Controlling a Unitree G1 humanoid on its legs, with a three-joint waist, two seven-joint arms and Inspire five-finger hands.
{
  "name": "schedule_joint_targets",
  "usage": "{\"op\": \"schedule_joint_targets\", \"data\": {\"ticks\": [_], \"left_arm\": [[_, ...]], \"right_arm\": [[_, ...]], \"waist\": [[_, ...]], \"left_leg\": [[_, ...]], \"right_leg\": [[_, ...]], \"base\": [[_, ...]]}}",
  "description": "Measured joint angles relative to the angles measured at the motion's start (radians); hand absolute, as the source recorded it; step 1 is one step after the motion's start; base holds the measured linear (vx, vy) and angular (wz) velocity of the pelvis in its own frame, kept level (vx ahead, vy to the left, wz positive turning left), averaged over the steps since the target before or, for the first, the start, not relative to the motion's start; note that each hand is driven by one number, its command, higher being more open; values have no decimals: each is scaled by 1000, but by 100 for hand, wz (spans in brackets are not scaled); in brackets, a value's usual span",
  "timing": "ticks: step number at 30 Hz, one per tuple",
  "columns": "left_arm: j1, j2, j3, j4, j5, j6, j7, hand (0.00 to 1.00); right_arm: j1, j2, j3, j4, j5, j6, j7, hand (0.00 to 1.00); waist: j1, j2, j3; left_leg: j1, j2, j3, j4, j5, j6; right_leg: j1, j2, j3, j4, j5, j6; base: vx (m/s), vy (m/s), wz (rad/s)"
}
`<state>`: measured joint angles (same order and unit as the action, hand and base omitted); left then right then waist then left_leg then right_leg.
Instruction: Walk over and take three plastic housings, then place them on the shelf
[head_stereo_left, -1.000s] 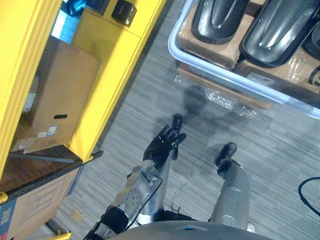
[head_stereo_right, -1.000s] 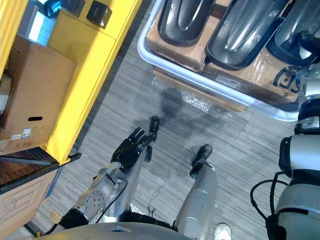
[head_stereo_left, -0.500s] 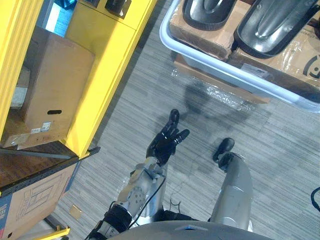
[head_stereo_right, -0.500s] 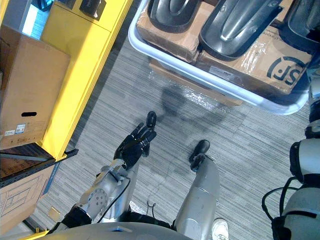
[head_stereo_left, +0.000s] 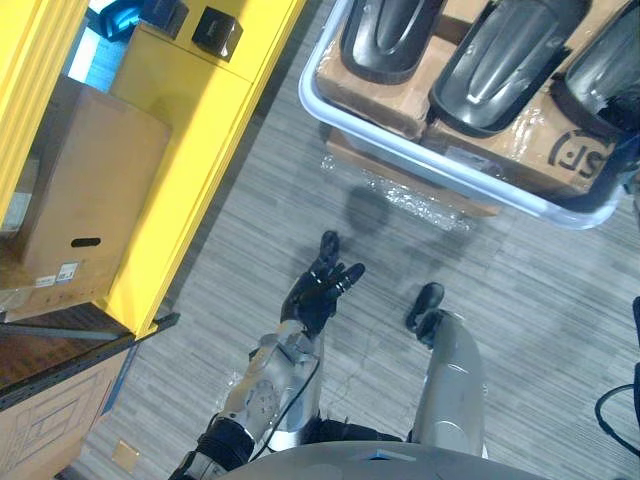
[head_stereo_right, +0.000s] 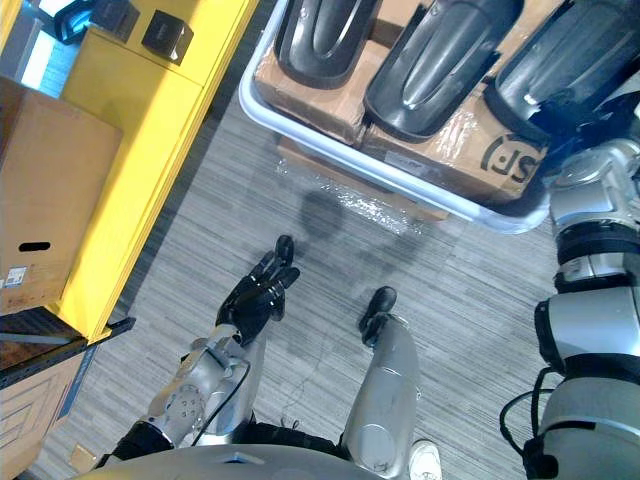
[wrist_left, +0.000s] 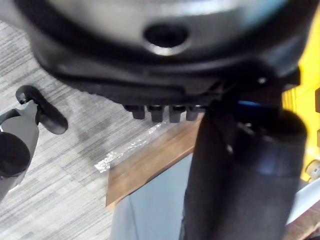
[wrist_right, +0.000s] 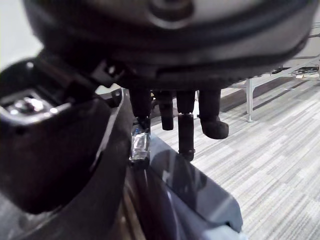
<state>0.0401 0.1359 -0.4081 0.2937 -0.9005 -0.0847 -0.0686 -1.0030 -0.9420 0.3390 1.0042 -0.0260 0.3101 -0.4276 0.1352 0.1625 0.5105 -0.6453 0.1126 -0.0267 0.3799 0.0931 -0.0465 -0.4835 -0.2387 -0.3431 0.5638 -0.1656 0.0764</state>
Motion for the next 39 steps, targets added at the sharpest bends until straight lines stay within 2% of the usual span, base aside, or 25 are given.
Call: {"op": "schedule_joint_targets", "data": {"ticks": [3, 6, 11, 13, 18, 23, 27, 34, 39], "left_arm": [[23, 23, 4, 0, 3, 3, -4, 100], [60, 36, 33, -18, 4, 5, -7, 100], [117, 76, 63, -72, 8, 47, -8, 100], [131, 82, 69, -88, 8, 51, -7, 100], [195, 112, 76, -173, 9, 77, -8, 100], [204, 114, 79, -215, 8, 92, -25, 100], [205, 120, 101, -226, 8, 116, -26, 100], [202, 119, 109, -226, 8, 130, -26, 100], [204, 115, 109, -227, 8, 145, -40, 100]], "right_arm": [[9, 6, -39, -8, -21, -27, -20, 0], [11, 6, -61, -42, -48, -52, -36, 0], [108, 8, -124, -109, -89, -86, -47, 0], [136, 10, -150, -130, -90, -89, -48, 0], [255, 78, -241, -241, -127, -107, -59, 0], [357, 125, -290, -315, -164, -138, -61, 0], [414, 211, -293, -332, -165, -148, -62, 0], [460, 233, -308, -384, -178, -164, -82, 0], [554, 297, -321, -486, -208, -169, -127, 0]], "waist": [[-11, -12, 0], [-29, -37, 4], [-36, -95, 7], [-37, -103, 10], [-40, -138, 10], [-45, -149, 6], [-53, -170, -4], [-53, -170, -6], [-51, -175, -78]], "left_leg": [[67, 5, 2, -28, -1, -1], [111, 7, 5, -63, 1, -3], [216, 5, 24, -127, 4, -2], [234, 5, 26, -136, 5, -2], [336, 1, 52, -195, 7, 0], [381, -3, 55, -226, 10, -2], [411, -4, 58, -249, 12, -4], [426, -8, 60, -257, 12, -4], [454, -16, 69, -293, 11, -2]], "right_leg": [[75, 16, -4, -56, 10, 2], [120, 26, -5, -99, 19, 7], [232, 40, -2, -204, 56, 19], [259, 45, -4, -230, 70, 20], [358, 49, 0, -308, 91, 27], [400, 50, -5, -330, 91, 28], [432, 53, -7, -357, 93, 31], [453, 54, -6, -376, 103, 32], [472, 51, -5, -399, 103, 34]], "base": [[48, -28, -2], [22, -2, -2], [66, 17, -4], [86, 22, 0], [84, 4, -6], [40, -13, 2], [17, -9, 0], [3, 0, 0], [15, 0, -2]]}}
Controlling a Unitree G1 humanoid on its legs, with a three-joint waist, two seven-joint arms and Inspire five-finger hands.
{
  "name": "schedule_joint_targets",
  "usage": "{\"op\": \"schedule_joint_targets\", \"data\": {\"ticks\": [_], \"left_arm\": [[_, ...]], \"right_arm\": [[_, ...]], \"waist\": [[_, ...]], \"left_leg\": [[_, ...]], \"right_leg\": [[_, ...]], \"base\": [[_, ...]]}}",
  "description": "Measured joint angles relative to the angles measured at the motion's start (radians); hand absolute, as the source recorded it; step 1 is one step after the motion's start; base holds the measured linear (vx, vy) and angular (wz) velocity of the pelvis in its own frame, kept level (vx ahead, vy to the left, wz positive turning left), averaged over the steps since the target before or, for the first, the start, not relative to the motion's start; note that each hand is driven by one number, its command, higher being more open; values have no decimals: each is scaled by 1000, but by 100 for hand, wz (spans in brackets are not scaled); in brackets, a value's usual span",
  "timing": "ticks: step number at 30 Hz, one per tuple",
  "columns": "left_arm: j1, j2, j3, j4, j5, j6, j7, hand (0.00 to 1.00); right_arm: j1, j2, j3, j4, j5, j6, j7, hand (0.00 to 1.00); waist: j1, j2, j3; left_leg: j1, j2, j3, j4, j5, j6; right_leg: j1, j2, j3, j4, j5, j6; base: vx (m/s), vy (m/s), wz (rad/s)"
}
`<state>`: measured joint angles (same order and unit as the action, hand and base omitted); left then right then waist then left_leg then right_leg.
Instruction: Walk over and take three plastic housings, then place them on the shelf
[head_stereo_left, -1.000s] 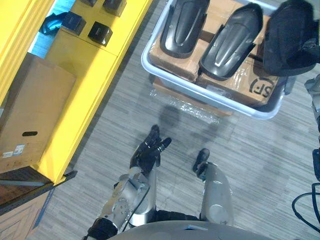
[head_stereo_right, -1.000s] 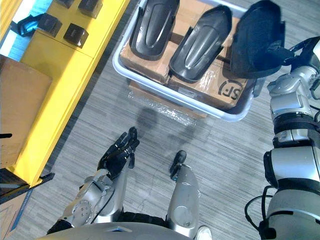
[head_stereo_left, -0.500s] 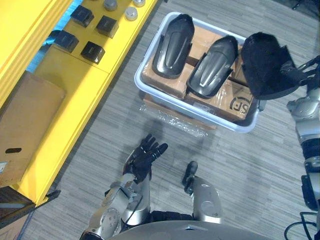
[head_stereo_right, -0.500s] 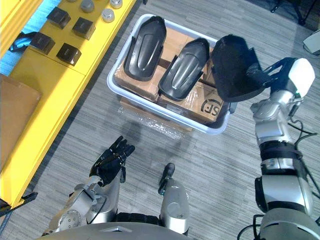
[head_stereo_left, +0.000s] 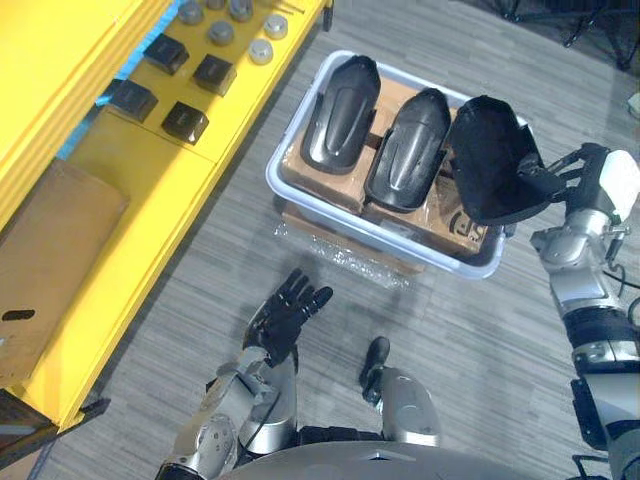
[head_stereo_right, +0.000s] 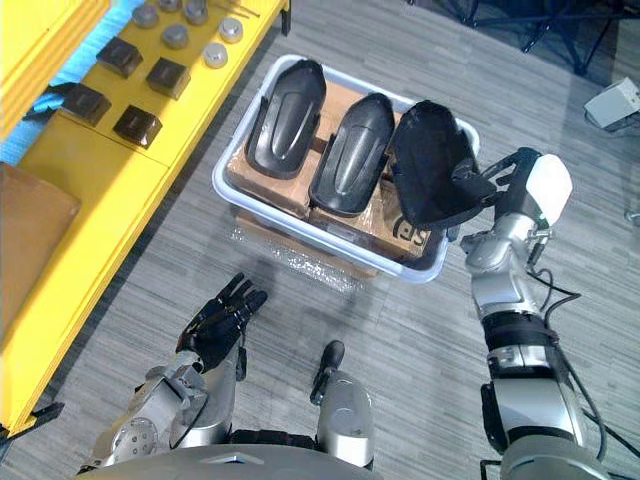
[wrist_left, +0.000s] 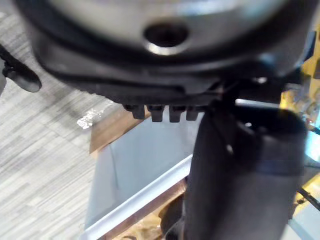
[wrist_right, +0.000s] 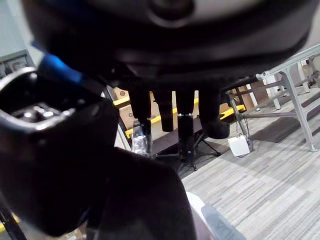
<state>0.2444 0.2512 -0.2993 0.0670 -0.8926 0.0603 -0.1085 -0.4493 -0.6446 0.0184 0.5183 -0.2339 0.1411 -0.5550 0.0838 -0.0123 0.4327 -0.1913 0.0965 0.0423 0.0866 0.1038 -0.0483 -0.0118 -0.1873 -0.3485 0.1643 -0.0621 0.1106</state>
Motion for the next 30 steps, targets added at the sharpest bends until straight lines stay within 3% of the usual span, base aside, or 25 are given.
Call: {"op": "schedule_joint_targets", "data": {"ticks": [5, 7, 9, 19, 22, 30], "left_arm": [[-1, 1, -6, -128, 1, 38, -15, 100], [-12, -5, -7, -172, 2, 46, -12, 100], [-28, -18, -7, -224, 0, 61, 4, 100], [-153, -52, -59, -238, -48, 213, 54, 100], [-228, -77, -88, -218, -60, 250, 66, 100], [-404, -126, -102, 16, -137, 247, 111, 100]], "right_arm": [[89, 27, -9, -88, -96, -13, -7, 0], [91, 29, -10, -101, -118, -13, -7, 0], [95, 29, -24, -119, -152, -13, -7, 0], [100, 29, -62, -251, -231, -66, -8, 0], [100, 30, -57, -278, -232, -97, -5, 0], [98, 135, 5, -334, -232, -187, 47, 0]], "waist": [[-11, -12, -93], [-16, -15, -104], [-35, -13, -143], [-65, 10, -207], [-81, 18, -224], [-123, 22, -265]], "left_leg": [[54, -17, 18, -66, 7, 4], [77, -19, 24, -80, 14, -1], [91, -23, 27, -93, 16, 0], [188, -22, 94, -162, 25, 0], [204, -25, 109, -172, 29, 0], [237, -10, 167, -175, 31, 0]], "right_leg": [[37, -7, 4, -50, 10, 13], [54, -10, 6, -57, 13, 17], [63, -18, 1, -61, 16, 22], [88, -22, 56, -63, 20, 28], [89, -20, 75, -64, 20, 28], [104, -2, 135, -116, 57, 21]], "base": [[71, 8, -5], [84, -7, -4], [72, -7, 0], [4, 8, -18], [-40, 13, -18], [-35, 6, -24]]}}
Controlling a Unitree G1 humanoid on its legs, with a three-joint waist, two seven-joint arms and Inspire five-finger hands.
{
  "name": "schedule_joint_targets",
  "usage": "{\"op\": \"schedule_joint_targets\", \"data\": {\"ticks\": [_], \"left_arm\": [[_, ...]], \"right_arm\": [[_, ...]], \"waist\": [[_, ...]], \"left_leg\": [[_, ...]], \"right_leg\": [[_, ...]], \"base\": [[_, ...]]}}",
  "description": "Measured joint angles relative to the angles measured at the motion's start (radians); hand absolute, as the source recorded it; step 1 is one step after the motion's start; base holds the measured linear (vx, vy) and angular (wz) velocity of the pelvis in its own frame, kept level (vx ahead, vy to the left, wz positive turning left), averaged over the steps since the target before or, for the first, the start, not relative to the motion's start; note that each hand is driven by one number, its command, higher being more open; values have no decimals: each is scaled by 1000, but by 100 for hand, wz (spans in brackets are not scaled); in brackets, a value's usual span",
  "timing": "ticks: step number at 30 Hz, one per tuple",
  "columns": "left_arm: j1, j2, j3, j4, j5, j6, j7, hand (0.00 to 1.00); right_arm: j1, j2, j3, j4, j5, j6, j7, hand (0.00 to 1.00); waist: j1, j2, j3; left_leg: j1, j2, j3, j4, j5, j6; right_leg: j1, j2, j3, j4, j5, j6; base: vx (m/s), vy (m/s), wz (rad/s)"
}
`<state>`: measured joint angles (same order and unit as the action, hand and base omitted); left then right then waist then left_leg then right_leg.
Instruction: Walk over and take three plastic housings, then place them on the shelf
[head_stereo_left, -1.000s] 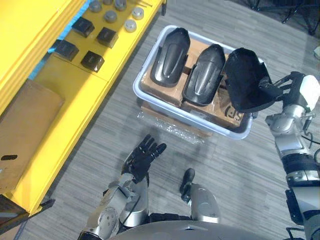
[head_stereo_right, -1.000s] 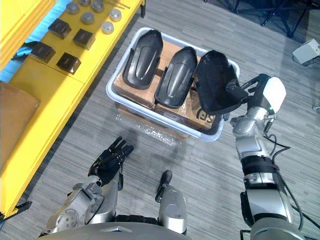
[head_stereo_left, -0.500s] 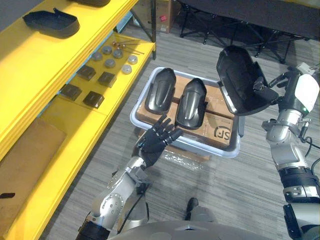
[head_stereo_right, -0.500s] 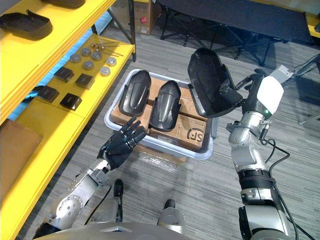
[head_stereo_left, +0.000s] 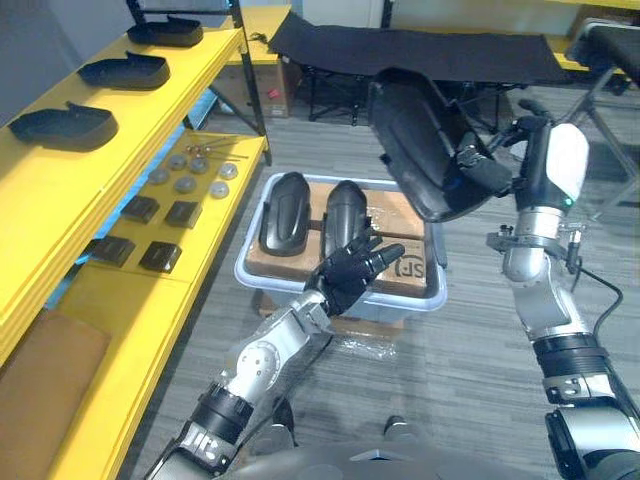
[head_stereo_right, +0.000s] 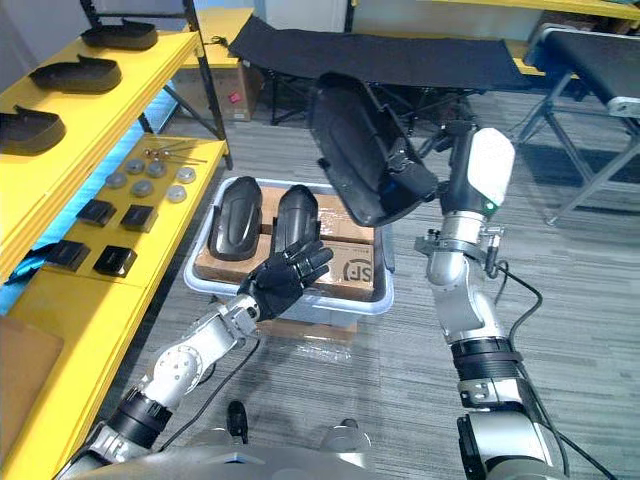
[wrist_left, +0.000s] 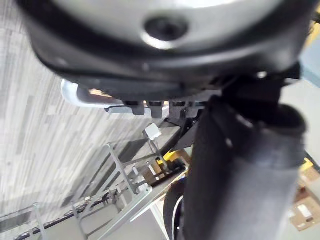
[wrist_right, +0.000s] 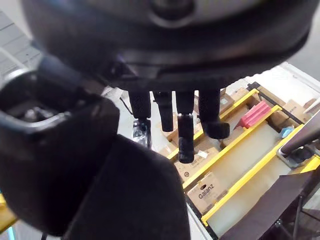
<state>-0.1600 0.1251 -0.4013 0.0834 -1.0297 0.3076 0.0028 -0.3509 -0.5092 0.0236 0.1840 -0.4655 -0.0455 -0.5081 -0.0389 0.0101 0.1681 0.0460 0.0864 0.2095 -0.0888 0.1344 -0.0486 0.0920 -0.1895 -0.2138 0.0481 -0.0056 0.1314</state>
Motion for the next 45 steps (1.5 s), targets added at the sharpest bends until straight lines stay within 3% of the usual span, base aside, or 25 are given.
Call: {"op": "schedule_joint_targets", "data": {"ticks": [8, 13, 18, 19, 23, 28, 32, 36, 41, 45], "left_arm": [[-54, -32, -34, 40, -119, -85, 12, 100], [-57, -33, -34, 90, -197, -156, 50, 100], [-60, -40, -34, 97, -281, -289, 125, 100], [-62, -42, -31, 97, -316, -329, 142, 0], [-79, -63, -1, 97, -375, -417, 207, 0], [-79, -81, 36, 97, -372, -433, 249, 0], [-79, -81, 77, 102, -291, -369, 249, 0], [-80, -78, 83, 103, -151, -295, 182, 0], [-106, -65, -18, 192, -21, -173, 104, 0], [-106, -54, -38, 221, -21, -153, 93, 0]], "right_arm": [[58, 95, 93, -1, 2, -70, 66, 0], [105, 142, 105, -5, 4, -78, 67, 0], [186, 189, 125, -5, 44, -79, 85, 0], [203, 200, 129, -6, 44, -79, 88, 0], [265, 222, 164, -6, 45, -79, 101, 0], [304, 245, 222, -35, 45, -79, 114, 0], [307, 271, 220, -53, 46, -79, 104, 0], [331, 269, 211, -53, 49, -73, 103, 0], [337, 271, 226, -63, 69, -70, 93, 0], [344, 231, 234, -62, 81, -68, 93, 0]], "waist": [[-13, -17, -15], [-16, -19, -16], [-18, -33, -26], [-19, -39, -29], [-19, -58, -41], [-18, -62, -43], [-17, -64, -45], [-12, -68, -46], [-15, -68, -47], [-21, -68, -47]], "left_leg": [[5, 0, 11, 0, 3, 1], [7, -1, 19, 0, 3, 1], [6, 0, 22, 0, 3, 1], [6, 0, 25, 0, 3, 0], [4, -1, 27, 0, 3, 1], [4, -2, 28, 0, 3, 1], [5, -2, 28, 0, 3, 1], [8, -3, 29, 0, 3, 1], [15, -3, 32, -1, 2, 1], [15, -1, 37, -1, 0, 1]], "right_leg": [[-2, 1, 19, -5, 11, -3], [0, 1, 27, -18, 21, -2], [-1, 1, 27, -20, 21, -2], [0, 1, 28, -23, 21, -3], [1, 1, 29, -33, 24, -5], [0, 1, 34, -33, 26, -4], [1, 1, 35, -33, 26, -4], [3, 1, 40, -33, 26, -4], [3, 1, 52, -34, 25, -8], [-2, 2, 58, -34, 26, -9]], "base": [[-25, 10, -6], [-19, 12, -5], [0, 0, 0], [-6, 7, -3], [-1, 2, -1], [0, 0, 0], [0, 0, 0], [-1, 2, -2], [-14, 8, -6], [-18, 11, -6]]}}
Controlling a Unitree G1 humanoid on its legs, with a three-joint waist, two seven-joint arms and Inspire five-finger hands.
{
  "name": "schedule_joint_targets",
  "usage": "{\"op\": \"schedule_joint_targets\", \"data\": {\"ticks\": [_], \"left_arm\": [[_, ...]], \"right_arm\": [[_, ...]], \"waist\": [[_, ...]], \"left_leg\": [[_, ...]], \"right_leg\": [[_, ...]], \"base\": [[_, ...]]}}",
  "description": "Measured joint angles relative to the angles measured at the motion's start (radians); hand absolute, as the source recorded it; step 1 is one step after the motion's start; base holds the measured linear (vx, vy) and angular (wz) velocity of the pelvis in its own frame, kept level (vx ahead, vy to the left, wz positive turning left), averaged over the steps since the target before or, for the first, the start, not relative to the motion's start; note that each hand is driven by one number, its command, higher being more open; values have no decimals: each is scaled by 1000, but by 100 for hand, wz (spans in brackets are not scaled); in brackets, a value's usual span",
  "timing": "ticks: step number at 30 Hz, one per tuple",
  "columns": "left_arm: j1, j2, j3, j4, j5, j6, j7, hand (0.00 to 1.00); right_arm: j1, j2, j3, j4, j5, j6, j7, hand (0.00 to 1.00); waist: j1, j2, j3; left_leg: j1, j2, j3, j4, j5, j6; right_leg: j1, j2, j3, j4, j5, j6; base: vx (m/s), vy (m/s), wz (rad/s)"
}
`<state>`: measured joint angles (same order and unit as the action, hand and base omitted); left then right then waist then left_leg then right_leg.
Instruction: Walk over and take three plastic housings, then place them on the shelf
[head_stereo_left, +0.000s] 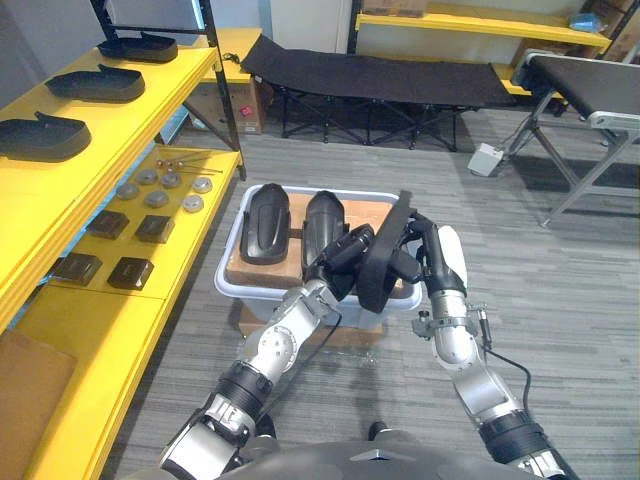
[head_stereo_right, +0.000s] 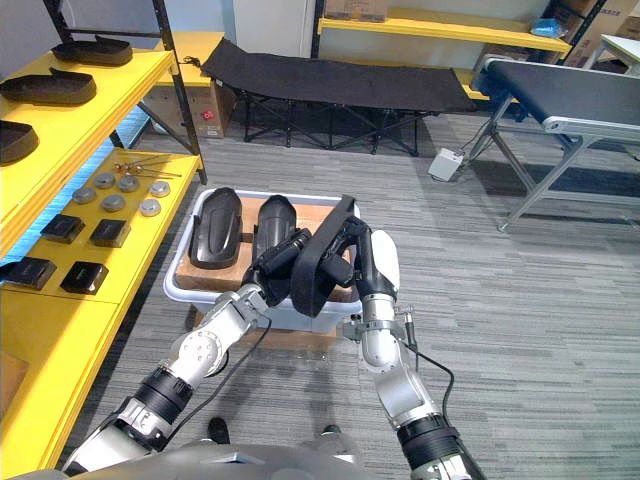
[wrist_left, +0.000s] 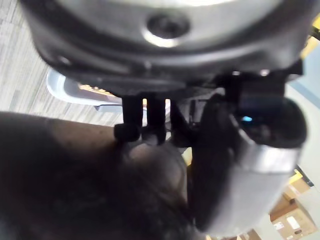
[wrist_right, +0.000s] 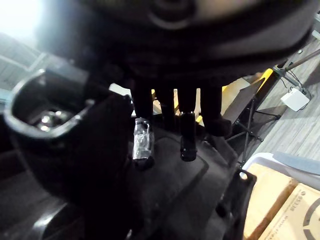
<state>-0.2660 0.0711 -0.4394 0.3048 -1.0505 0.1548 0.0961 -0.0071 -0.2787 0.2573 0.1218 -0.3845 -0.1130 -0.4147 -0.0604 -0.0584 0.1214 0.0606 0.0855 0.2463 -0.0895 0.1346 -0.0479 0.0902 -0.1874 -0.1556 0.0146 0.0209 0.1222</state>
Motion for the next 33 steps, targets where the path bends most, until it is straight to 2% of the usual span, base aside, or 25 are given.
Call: {"op": "schedule_joint_targets", "data": {"ticks": [9, 17, 18, 22, 23, 33], "left_arm": [[2, 50, -19, 25, -21, 25, -101, 0], [4, 64, -51, 26, -47, 20, -124, 0], [4, 64, -53, 26, -47, 19, -124, 100], [4, 64, -60, 25, -47, 18, -126, 100], [4, 64, -69, 18, -50, 17, -129, 100], [4, 63, -97, 9, -50, 4, -128, 100]], "right_arm": [[-4, -2, -8, 0, 8, 0, -6, 0], [-5, -2, -13, 0, 9, -1, -28, 0], [-5, -2, -13, 0, 9, -1, -28, 0], [-6, -1, -13, 0, 46, 0, -28, 0], [-6, -1, -13, 0, 53, 0, -32, 100], [-57, 9, -10, 38, 55, 12, -85, 100]], "waist": [[5, 0, 0], [3, 0, 0], [3, 0, 0], [3, 0, 0], [5, 0, 0], [4, 3, -1]], "left_leg": [[-4, 10, -2, 0, -1, -1], [-4, 10, -3, 0, -1, -1], [-4, 10, -3, 0, -1, -1], [-4, 10, -3, 0, -1, -1], [-4, 9, -5, 0, -1, -1], [-7, 9, -11, 0, 0, -1]], "right_leg": [[-3, 4, -1, -1, 0, -2], [-3, 5, -1, -2, 4, 4], [-2, 5, -1, -2, 4, 4], [-2, 5, -1, -2, 4, 4], [-1, 4, -2, -2, 4, 5], [-1, 4, -7, -1, 4, 4]], "base": [[0, 0, 0], [0, 0, 0], [0, 0, 0], [0, 0, 0], [0, 0, 0], [0, 0, 0]]}}
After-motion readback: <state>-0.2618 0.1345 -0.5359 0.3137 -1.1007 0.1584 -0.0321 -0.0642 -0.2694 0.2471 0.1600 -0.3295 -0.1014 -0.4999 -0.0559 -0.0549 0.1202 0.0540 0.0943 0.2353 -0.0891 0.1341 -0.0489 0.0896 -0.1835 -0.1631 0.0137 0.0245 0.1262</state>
